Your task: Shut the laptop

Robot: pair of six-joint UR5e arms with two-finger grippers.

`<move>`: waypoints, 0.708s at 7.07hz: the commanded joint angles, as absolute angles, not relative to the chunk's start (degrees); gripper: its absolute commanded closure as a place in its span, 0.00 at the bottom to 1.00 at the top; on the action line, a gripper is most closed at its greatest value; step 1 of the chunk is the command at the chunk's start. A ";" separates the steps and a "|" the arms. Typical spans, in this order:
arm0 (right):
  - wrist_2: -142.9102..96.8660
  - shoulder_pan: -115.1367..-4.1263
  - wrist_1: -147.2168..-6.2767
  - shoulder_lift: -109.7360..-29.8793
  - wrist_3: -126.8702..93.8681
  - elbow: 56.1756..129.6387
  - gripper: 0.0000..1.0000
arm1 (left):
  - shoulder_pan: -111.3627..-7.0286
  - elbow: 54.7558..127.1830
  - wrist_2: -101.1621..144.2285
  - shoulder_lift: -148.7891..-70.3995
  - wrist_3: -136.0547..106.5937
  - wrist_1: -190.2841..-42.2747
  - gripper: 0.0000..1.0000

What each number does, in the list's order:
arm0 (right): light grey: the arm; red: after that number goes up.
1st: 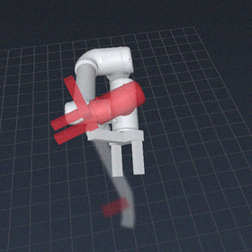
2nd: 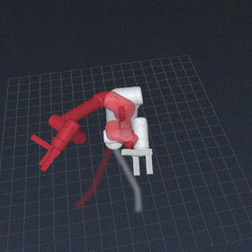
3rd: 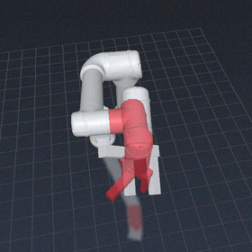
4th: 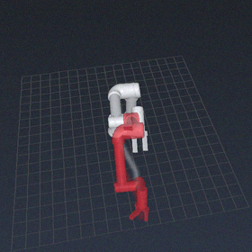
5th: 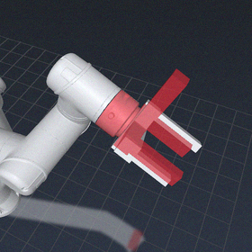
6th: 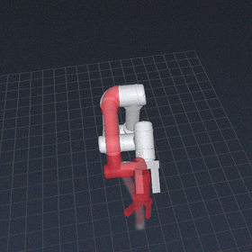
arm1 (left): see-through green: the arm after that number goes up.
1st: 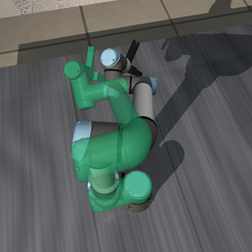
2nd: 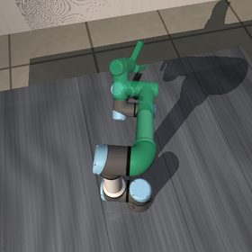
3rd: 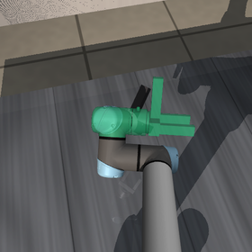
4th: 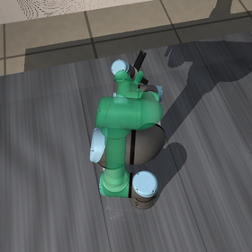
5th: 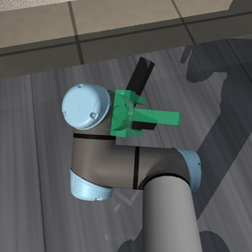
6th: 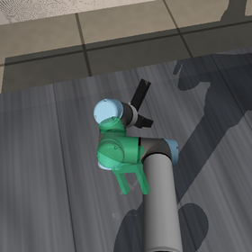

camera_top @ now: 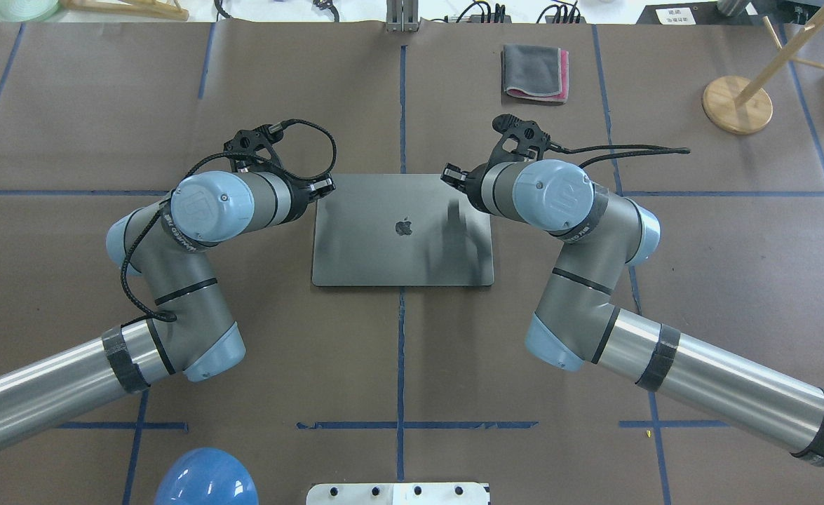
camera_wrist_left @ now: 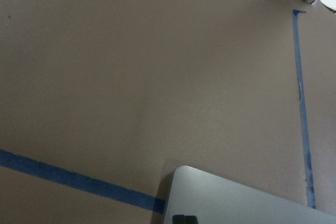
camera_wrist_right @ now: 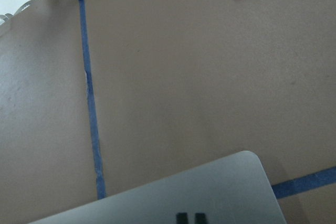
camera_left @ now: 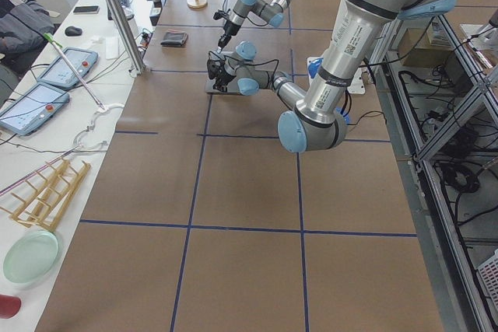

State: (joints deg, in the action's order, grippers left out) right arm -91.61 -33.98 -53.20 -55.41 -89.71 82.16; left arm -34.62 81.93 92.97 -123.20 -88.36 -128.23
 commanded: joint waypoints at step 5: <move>-115.53 -46.98 -88.39 -66.57 -57.06 107.45 0.00 | -48.66 109.11 117.84 -110.27 -50.84 -88.64 0.00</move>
